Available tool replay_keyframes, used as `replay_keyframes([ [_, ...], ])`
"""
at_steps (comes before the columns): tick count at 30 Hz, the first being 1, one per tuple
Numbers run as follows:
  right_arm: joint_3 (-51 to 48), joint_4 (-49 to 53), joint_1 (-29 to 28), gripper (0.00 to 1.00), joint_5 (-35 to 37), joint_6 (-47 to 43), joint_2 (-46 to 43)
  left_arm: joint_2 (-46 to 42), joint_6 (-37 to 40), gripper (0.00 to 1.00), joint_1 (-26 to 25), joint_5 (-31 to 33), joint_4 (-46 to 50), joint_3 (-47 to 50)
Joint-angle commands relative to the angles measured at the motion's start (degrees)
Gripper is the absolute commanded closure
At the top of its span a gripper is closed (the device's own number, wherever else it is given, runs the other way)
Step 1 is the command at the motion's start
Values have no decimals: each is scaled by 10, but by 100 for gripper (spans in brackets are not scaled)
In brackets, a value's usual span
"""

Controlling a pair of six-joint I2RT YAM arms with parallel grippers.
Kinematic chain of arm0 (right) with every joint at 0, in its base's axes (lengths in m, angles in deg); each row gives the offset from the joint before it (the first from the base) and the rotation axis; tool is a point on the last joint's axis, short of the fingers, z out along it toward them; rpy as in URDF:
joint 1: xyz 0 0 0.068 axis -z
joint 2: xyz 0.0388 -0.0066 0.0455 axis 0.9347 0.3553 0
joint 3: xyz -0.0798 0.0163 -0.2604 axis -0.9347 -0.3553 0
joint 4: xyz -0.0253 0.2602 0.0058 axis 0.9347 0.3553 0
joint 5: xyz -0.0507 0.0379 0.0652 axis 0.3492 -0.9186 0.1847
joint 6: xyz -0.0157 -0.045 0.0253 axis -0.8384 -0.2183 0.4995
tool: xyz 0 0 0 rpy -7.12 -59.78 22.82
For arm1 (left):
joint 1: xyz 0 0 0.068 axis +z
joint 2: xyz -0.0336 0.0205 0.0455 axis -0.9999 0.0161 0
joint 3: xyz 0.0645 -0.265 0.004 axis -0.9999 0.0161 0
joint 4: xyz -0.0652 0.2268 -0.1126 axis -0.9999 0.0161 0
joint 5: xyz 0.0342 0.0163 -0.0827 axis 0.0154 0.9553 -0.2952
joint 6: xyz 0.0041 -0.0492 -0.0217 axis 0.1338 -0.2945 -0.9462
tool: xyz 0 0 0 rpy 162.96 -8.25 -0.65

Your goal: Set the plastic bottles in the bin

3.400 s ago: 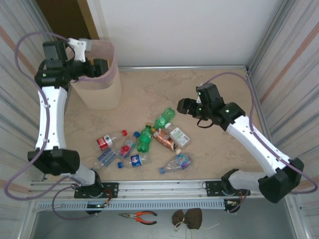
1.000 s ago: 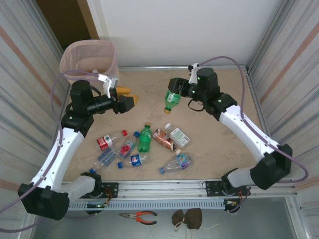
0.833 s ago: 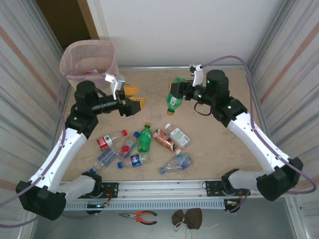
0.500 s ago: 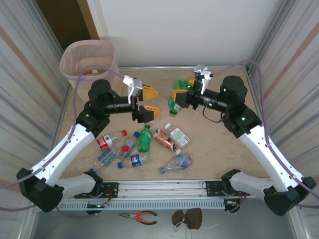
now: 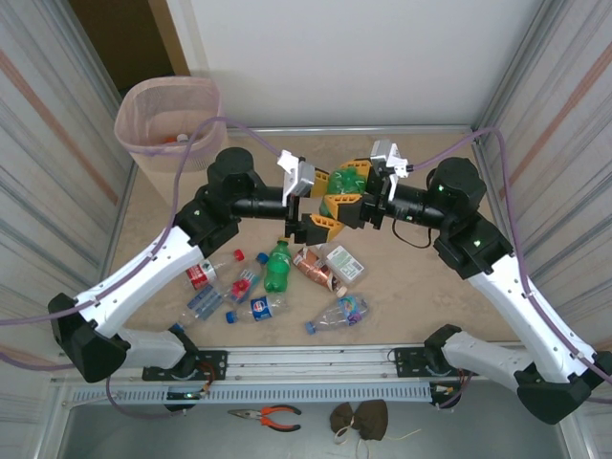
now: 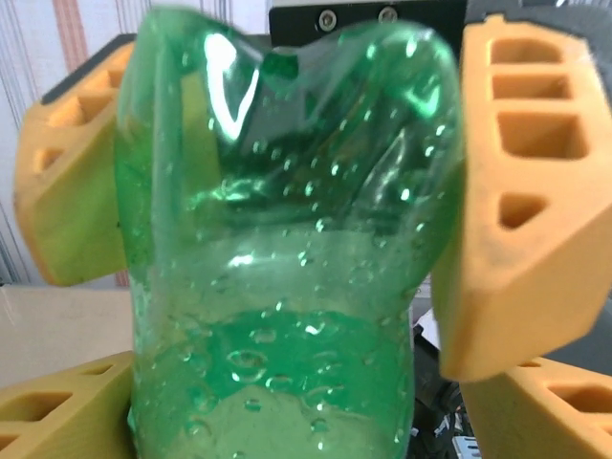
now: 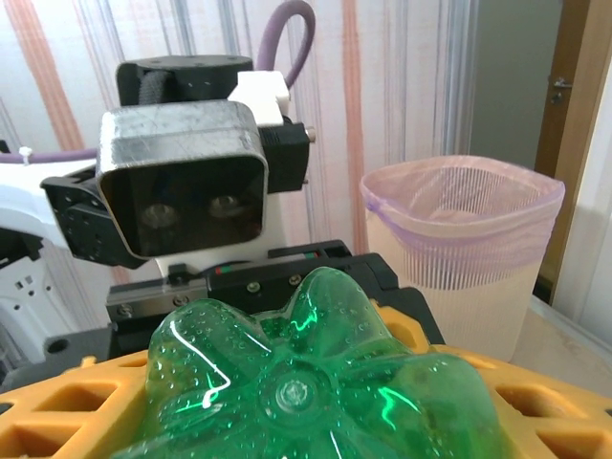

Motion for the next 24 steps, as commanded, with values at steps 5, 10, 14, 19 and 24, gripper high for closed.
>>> replay_keyframes([
  [5, 12, -19, -11, 56, 35, -12, -26, -2, 36, 25, -9, 24, -8, -3],
  [10, 9, -20, -17, 57, 47, -13, -29, 4, 33, 30, -9, 24, -12, -5],
  [14, 9, -18, -18, 57, 55, -14, -29, 9, 22, 28, -12, 17, -26, -4],
  [19, 6, -20, -20, 57, 61, -15, -30, 8, 8, 30, -13, 11, -58, 10],
  [24, 5, -18, -20, 56, 65, -15, -31, 9, 8, 41, -13, 3, -59, 9],
])
